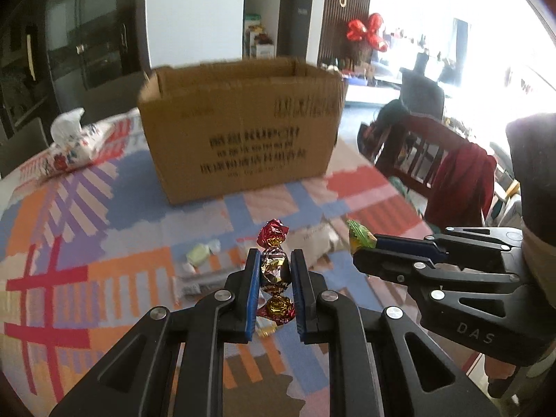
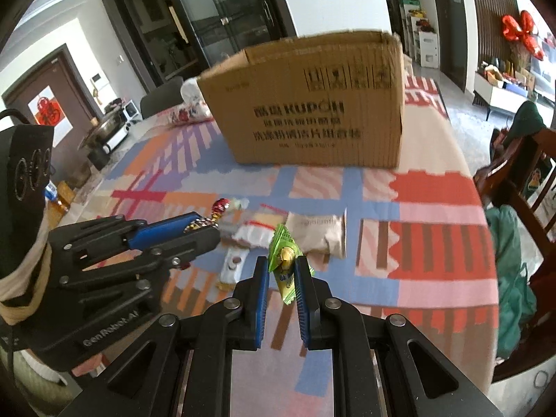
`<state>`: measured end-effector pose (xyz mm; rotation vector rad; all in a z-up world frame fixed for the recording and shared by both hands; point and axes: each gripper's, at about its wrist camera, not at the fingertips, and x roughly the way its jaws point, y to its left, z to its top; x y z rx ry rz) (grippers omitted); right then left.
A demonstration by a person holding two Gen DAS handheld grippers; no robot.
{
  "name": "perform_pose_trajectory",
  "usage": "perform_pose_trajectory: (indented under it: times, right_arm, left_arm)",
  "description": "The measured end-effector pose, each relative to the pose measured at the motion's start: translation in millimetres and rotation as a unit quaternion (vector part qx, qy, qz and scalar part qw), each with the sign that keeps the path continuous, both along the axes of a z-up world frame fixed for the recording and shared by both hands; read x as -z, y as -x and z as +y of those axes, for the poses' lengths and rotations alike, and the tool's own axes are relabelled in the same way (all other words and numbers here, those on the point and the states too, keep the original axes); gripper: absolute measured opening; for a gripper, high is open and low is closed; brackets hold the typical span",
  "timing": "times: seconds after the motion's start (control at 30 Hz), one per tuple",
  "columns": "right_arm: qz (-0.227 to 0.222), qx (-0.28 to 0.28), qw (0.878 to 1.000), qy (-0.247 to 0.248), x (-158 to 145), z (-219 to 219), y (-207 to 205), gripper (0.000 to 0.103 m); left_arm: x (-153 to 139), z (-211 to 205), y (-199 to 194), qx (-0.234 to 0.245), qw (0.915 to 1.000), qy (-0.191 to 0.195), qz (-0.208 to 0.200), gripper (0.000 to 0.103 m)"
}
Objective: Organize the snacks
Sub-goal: 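Carry both candies into the cardboard box and open both grippers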
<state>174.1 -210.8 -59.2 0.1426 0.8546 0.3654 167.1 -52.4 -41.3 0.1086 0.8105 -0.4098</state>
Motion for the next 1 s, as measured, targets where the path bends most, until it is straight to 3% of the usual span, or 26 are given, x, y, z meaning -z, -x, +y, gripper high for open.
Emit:
perform_pose_trajectory:
  times: [0.6,1.0]
  right_arm:
    - [-0.105,0.002,0.994,0.006,-100,7,-50,0.016]
    - [-0.126,-0.005,0.992,0.029,-139,15,-108,0.016]
  left_arm:
    - [-97,11,-45,-0.021,0.9956,0.009,-0.091,0.018]
    - [-130,18,-108,-0.032,0.9943,0.023,-0.099,0.018]
